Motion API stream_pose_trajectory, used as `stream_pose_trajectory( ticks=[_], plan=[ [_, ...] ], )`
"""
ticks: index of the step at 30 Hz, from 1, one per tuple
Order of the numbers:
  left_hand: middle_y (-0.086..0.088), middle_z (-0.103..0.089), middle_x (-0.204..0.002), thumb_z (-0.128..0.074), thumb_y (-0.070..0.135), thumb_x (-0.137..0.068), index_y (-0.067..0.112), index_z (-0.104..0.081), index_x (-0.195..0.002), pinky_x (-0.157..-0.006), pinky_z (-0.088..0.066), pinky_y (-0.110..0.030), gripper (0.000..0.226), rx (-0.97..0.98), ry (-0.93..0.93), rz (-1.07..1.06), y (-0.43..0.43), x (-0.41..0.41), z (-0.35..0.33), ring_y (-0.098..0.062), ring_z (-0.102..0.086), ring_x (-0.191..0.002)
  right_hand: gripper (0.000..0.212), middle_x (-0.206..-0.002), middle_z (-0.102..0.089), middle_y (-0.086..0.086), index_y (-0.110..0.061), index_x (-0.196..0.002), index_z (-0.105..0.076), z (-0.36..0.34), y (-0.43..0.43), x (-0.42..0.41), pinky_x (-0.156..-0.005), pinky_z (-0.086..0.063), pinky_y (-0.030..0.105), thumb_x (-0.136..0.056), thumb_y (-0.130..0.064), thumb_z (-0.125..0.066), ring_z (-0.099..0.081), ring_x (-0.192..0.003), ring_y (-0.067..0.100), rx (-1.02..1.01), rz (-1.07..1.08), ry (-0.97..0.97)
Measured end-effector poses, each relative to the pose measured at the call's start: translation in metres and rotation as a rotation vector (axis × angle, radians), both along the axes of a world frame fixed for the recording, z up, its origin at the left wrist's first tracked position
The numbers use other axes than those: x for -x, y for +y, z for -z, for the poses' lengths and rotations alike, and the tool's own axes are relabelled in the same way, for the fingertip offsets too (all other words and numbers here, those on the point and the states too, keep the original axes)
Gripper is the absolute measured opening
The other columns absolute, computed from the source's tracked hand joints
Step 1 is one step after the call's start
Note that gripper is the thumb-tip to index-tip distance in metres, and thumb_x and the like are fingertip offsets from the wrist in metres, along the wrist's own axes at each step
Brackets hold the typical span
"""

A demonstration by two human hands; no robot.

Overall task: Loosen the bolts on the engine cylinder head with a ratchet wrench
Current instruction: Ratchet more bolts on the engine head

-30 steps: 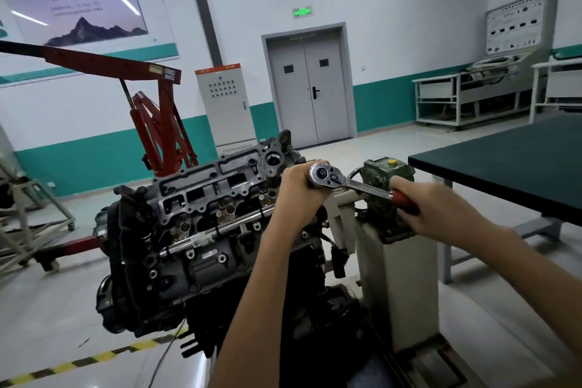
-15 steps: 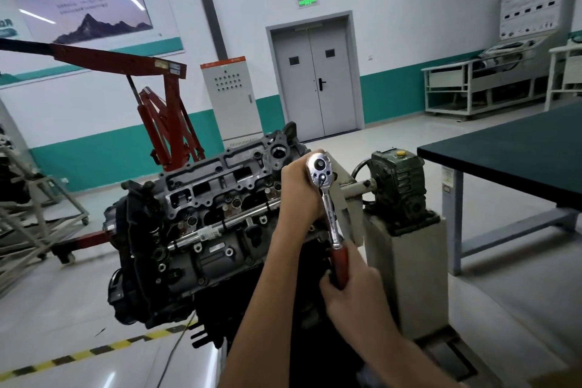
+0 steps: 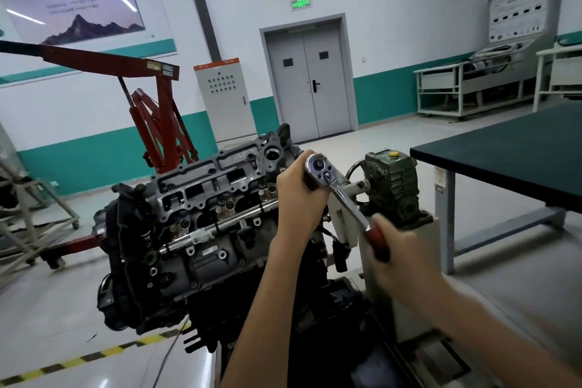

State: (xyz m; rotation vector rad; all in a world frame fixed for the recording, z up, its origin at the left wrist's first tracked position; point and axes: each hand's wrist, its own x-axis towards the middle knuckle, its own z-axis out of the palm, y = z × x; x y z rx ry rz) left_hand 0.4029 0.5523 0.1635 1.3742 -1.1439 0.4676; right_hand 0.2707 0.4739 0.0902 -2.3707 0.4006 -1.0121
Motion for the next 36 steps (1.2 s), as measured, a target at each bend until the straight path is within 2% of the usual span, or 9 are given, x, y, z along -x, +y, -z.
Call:
stream_pose_trajectory(
  ticks=[7, 11, 14, 18, 21, 27, 29, 33, 36],
  plan=[
    [-0.004, -0.039, -0.058, -0.058, -0.011, -0.081, 0.003, -0.044, -0.061, -0.054, -0.030, -0.029, 0.028, -0.060, 0.109, 0.059, 0.001, -0.010, -0.001, -0.013, -0.033, -0.058, 0.028, -0.051, -0.046, -0.006, -0.025, -0.076, -0.043, 0.021, 0.087, -0.032, -0.042, -0.032, 0.006, -0.073, -0.002, -0.058, -0.051, -0.049, 0.004, -0.403, -0.122, -0.277],
    [0.009, -0.041, -0.051, -0.055, -0.018, -0.073, 0.020, -0.044, -0.055, -0.049, -0.031, -0.021, 0.043, -0.147, 0.112, 0.009, 0.003, -0.007, -0.009, -0.004, -0.032, -0.050, 0.031, -0.051, -0.044, -0.012, -0.017, -0.098, -0.055, 0.013, 0.026, -0.007, -0.048, -0.038, 0.009, -0.073, -0.003, -0.066, -0.045, -0.041, 0.006, -0.089, -0.062, -0.101],
    [0.013, -0.044, -0.045, -0.054, -0.018, -0.071, 0.030, -0.042, -0.050, -0.047, -0.028, -0.011, 0.054, -0.194, 0.044, 0.014, 0.007, -0.006, -0.015, -0.001, -0.036, -0.046, 0.025, -0.058, -0.048, -0.013, -0.018, -0.094, -0.052, -0.024, -0.034, 0.010, -0.043, -0.039, 0.013, -0.076, -0.007, -0.066, -0.049, -0.047, -0.002, 0.209, -0.120, 0.076],
    [0.007, -0.055, -0.058, -0.067, -0.007, -0.077, 0.017, -0.060, -0.063, -0.053, -0.038, -0.015, 0.029, -0.236, 0.050, 0.011, 0.011, -0.006, -0.016, -0.003, -0.042, -0.053, 0.031, -0.068, -0.060, 0.001, -0.014, -0.098, -0.053, -0.059, -0.072, 0.008, -0.053, -0.041, 0.019, -0.072, -0.006, -0.067, -0.055, -0.056, 0.015, 0.454, -0.016, 0.128],
    [0.012, -0.056, -0.063, -0.064, -0.010, -0.075, 0.018, -0.059, -0.072, -0.056, -0.039, -0.015, 0.029, -0.150, 0.022, -0.026, 0.012, -0.004, -0.006, -0.003, -0.047, -0.057, 0.025, -0.062, -0.049, -0.012, -0.017, -0.098, -0.051, -0.027, -0.041, 0.006, -0.046, -0.035, 0.008, -0.078, -0.009, -0.064, -0.048, -0.051, -0.002, 0.241, -0.030, 0.099],
    [-0.006, -0.045, -0.061, -0.063, -0.008, -0.080, 0.002, -0.049, -0.068, -0.053, -0.032, -0.027, 0.020, 0.009, 0.102, -0.015, 0.002, 0.000, -0.001, -0.011, -0.035, -0.057, 0.027, -0.057, -0.047, -0.012, -0.018, -0.091, -0.049, 0.016, 0.080, -0.027, -0.045, -0.034, 0.002, -0.075, -0.002, -0.063, -0.053, -0.050, -0.003, -0.342, -0.095, -0.255],
    [-0.006, -0.041, -0.059, -0.061, -0.007, -0.081, -0.002, -0.045, -0.065, -0.052, -0.029, -0.025, 0.022, -0.048, 0.113, 0.011, 0.003, -0.003, -0.005, -0.010, -0.032, -0.056, 0.027, -0.055, -0.046, -0.010, -0.020, -0.087, -0.046, 0.017, 0.087, -0.031, -0.043, -0.032, 0.003, -0.074, -0.002, -0.061, -0.052, -0.052, -0.004, -0.379, -0.119, -0.262],
    [0.009, -0.042, -0.053, -0.056, -0.015, -0.075, 0.020, -0.045, -0.056, -0.050, -0.031, -0.018, 0.042, -0.115, 0.144, -0.012, 0.005, -0.006, -0.010, -0.002, -0.034, -0.050, 0.032, -0.054, -0.047, -0.010, -0.019, -0.097, -0.053, 0.010, 0.034, -0.009, -0.045, -0.037, 0.006, -0.073, -0.002, -0.065, -0.047, -0.043, 0.003, -0.136, -0.093, -0.116],
    [0.004, -0.045, -0.052, -0.054, -0.017, -0.073, 0.017, -0.047, -0.054, -0.050, -0.031, -0.019, 0.039, -0.153, 0.117, -0.024, 0.006, -0.005, -0.011, -0.004, -0.034, -0.051, 0.030, -0.065, -0.057, -0.001, -0.021, -0.100, -0.051, -0.019, -0.027, 0.008, -0.050, -0.046, 0.014, -0.078, -0.007, -0.065, -0.052, -0.051, 0.002, 0.167, -0.113, 0.098]
  ],
)
